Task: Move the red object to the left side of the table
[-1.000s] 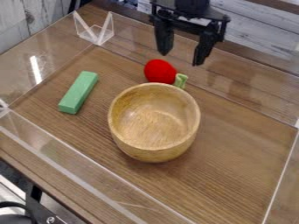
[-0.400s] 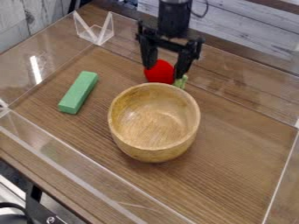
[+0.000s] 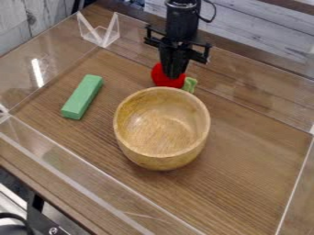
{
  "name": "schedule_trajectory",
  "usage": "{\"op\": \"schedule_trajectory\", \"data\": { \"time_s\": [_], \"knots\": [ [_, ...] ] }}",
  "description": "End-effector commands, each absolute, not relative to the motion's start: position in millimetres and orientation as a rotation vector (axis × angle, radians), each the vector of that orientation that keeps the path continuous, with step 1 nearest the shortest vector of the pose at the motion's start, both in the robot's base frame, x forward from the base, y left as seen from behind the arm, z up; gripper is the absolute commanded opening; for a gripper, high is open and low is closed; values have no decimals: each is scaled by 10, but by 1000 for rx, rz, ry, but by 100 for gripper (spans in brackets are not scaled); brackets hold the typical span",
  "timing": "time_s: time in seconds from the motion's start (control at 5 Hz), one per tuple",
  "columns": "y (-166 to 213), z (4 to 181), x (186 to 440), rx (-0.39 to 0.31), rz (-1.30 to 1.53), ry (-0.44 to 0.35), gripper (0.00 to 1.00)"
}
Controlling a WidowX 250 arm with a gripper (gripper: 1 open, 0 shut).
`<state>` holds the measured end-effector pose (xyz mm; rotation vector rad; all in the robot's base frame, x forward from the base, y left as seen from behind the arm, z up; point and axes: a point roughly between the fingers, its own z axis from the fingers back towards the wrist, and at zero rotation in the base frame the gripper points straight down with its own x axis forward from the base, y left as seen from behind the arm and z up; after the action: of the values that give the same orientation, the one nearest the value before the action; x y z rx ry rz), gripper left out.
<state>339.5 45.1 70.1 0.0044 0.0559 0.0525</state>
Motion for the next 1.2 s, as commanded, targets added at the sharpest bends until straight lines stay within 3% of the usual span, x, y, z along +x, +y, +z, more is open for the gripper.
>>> {"op": "schedule_trajectory", "data": {
  "time_s": [0.0,0.2,0.4,0.8,1.0],
  "knots": [
    [449,1129,3515,7,77,-52,0],
    [371,1335,3553,-4,73,-77,100],
    [320,1380,3602,-1,65,-70,100],
    [394,929,3524,9,74,-7,100],
    [459,802,3507,10,142,10,100]
  ]
}}
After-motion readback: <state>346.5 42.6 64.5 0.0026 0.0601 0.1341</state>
